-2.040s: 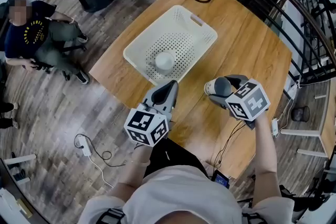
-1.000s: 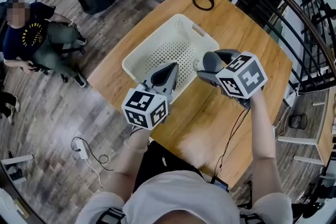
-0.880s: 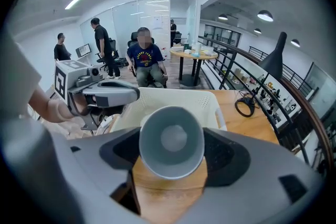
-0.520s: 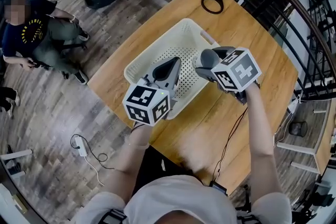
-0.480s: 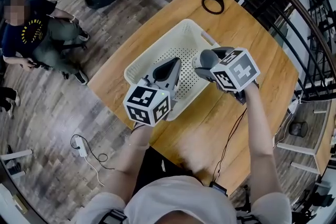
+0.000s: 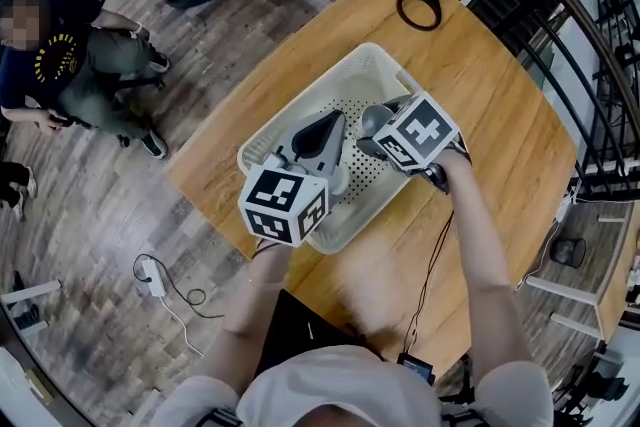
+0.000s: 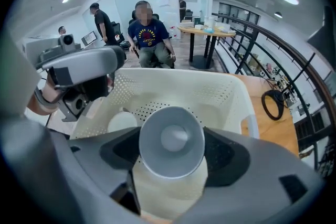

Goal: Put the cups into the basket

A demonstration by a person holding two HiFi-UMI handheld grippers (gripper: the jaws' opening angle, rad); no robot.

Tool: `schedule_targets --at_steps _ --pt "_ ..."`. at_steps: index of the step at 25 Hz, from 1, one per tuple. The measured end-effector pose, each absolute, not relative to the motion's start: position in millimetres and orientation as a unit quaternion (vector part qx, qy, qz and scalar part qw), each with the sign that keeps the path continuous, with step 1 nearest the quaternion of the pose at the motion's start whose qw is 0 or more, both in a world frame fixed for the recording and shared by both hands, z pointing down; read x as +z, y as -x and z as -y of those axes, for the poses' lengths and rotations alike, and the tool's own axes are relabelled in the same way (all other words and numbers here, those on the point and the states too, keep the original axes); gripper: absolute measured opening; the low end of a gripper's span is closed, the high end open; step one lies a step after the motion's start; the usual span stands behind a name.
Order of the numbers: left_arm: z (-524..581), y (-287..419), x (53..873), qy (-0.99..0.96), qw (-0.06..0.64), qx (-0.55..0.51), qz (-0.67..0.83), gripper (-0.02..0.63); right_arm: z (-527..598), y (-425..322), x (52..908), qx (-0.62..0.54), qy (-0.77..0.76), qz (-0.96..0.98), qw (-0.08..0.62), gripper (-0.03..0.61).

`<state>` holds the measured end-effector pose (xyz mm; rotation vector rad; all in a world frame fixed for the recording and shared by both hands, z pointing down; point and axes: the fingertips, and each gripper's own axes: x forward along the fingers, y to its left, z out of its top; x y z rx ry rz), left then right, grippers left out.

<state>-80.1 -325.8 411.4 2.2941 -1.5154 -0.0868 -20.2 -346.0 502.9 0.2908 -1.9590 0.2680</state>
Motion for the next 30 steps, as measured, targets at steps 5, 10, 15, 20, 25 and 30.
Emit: schedule_targets --at_steps 5,10,15,20,25,30 --pt "327 83 417 -0.815 0.203 -0.033 0.542 0.008 353 20 537 0.118 -0.116 0.799 0.578 0.359" --pt "328 88 423 -0.813 0.208 -0.033 0.542 0.008 353 23 567 0.113 -0.105 0.784 0.602 0.360" --pt "326 92 426 -0.810 0.212 -0.041 0.545 0.008 348 27 576 0.116 -0.098 0.783 0.603 0.360" --pt "326 92 426 -0.809 0.214 -0.046 0.545 0.008 345 28 577 0.109 -0.091 0.786 0.602 0.360" --pt "325 90 426 -0.809 0.217 -0.050 0.544 0.008 343 27 578 0.088 -0.079 0.789 0.603 0.360" --pt "323 92 423 -0.808 0.218 -0.056 0.544 0.008 343 27 572 0.086 -0.082 0.793 0.598 0.364"
